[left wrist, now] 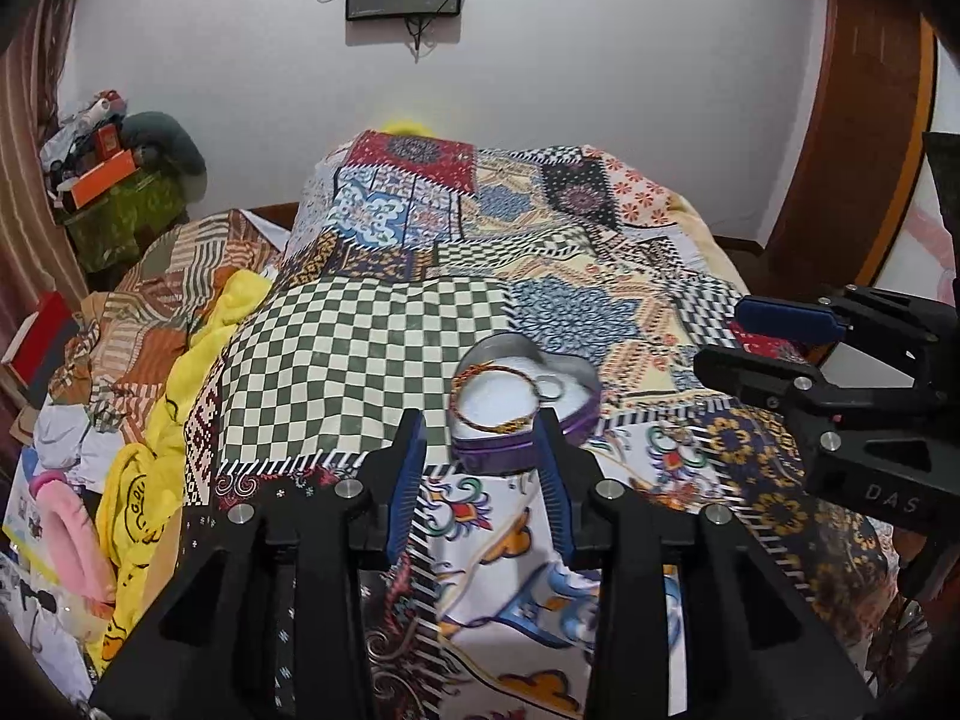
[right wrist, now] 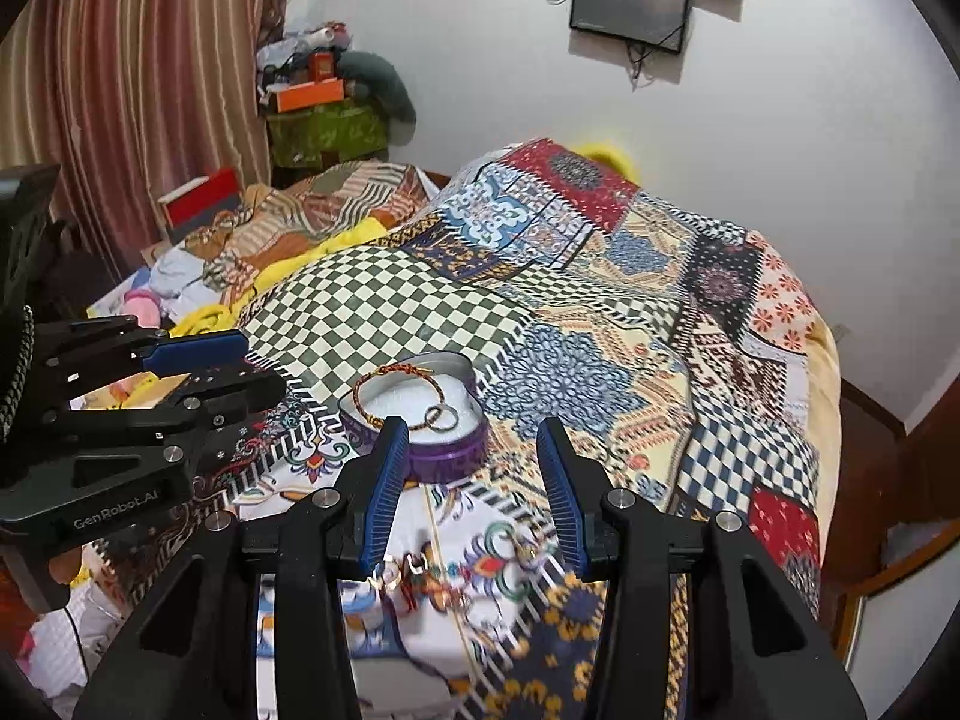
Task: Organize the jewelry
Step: 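Withdraw both open grippers from the tin toward the loose jewelry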
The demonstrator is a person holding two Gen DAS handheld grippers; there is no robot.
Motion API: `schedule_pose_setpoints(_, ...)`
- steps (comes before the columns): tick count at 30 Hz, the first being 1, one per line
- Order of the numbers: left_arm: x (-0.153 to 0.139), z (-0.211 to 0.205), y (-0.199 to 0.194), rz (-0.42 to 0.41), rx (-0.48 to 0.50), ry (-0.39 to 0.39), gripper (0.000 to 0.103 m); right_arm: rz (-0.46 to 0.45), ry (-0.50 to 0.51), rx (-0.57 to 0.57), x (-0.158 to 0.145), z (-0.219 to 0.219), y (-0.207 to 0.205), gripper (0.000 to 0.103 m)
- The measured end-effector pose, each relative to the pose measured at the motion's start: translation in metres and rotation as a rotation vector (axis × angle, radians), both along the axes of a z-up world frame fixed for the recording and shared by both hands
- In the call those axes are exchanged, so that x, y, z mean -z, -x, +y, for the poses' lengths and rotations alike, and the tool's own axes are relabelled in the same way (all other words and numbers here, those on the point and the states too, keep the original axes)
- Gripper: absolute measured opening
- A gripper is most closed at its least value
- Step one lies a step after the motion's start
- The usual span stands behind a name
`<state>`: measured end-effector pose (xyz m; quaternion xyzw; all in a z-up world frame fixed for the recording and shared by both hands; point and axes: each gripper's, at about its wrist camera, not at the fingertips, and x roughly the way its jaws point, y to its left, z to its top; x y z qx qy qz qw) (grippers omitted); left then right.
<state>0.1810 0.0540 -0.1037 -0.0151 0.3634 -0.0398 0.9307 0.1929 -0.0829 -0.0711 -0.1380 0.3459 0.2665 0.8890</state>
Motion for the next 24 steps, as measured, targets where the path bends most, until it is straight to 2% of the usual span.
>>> schedule_pose_setpoints(11, 0.001, -0.031, 0.016, 0.015, 0.048, -0.008, 0.04, 0.011, -0.022, 0.069, 0.003, -0.044, 0.018, 0.041)
schedule_pose_setpoints(19, 0.027, -0.047, 0.016, 0.088, 0.073, -0.018, 0.041, 0.078, -0.033, 0.104, 0.024, -0.07, 0.016, 0.041)
schedule_pose_setpoints(24, 0.044, -0.05, 0.018, 0.131, 0.083, -0.021, 0.041, 0.135, -0.03, 0.082, 0.042, -0.071, 0.018, 0.041)
